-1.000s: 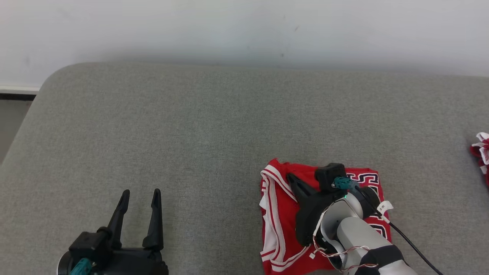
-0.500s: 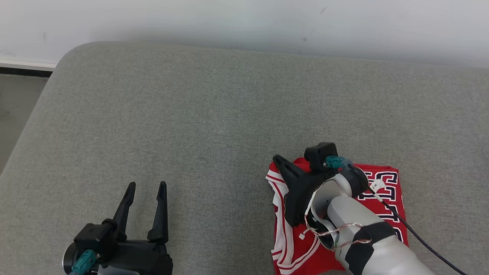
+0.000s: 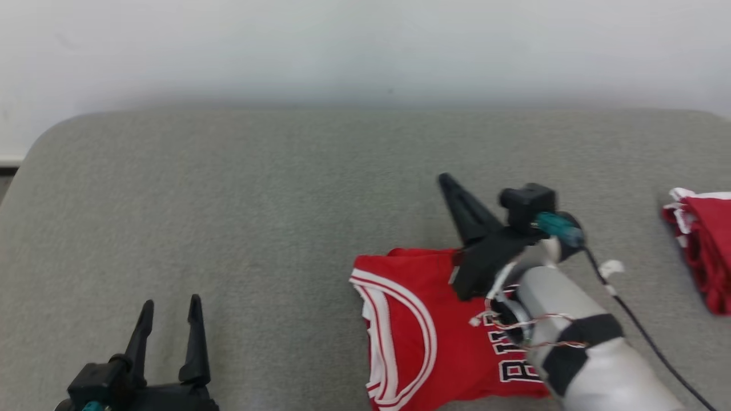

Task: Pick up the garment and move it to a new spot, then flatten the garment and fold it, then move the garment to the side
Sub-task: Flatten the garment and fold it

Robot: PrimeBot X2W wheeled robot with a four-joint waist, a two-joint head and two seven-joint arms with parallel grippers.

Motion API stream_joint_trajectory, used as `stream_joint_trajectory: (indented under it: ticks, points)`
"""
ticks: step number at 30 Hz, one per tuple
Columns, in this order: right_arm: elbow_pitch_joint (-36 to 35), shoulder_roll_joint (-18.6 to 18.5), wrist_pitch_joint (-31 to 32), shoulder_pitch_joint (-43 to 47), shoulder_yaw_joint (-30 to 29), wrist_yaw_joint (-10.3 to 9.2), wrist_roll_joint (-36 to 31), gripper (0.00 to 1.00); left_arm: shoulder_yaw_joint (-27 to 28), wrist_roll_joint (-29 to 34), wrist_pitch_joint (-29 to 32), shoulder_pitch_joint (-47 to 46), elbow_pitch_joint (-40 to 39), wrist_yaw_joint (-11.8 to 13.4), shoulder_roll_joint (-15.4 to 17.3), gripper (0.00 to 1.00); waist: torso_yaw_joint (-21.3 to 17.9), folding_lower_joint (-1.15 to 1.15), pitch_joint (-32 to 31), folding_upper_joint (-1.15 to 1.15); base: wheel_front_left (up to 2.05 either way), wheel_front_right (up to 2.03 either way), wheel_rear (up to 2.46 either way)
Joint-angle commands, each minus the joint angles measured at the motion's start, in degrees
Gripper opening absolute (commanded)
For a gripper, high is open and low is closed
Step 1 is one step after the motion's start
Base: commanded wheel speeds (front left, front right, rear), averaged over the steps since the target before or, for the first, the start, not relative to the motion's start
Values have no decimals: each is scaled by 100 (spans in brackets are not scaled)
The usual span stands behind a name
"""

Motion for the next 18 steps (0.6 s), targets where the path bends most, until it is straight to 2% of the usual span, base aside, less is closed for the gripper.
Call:
stream_joint_trajectory:
  ticks: [1,2,3,4,9,13,18]
  points:
    - [-157,-143,-27,183,-148,-16,-129,4,56,69,-6,80,-30,-8,0,100,-403,0,-335,0,0,0,0]
    - [-338,-196,-25,337,-271,-16,-255,31,90,65,-5,140,-56,4,-2,100,-477,0,-381,0,0,0,0]
    - [-546,-272,-25,488,-420,-16,-366,42,112,61,-5,213,-90,17,-2,100,-547,0,-427,0,0,0,0]
    - [-746,-341,-26,655,-522,-15,-484,100,139,51,-5,272,-130,31,0,100,-610,0,-477,0,0,0,0]
    - [-1652,-677,-28,1437,-1047,-16,-804,100,170,80,-3,456,-257,75,-1,100,-836,0,-587,0,0,0,0]
    - [-2075,-828,-28,2043,-1393,-16,-905,100,180,99,-3,547,-341,125,-1,100,-920,0,-643,0,0,0,0]
    - [-2454,-835,-29,2813,-1940,-16,-923,100,184,107,-3,667,-424,194,-1,100,-927,0,-700,0,0,0,0]
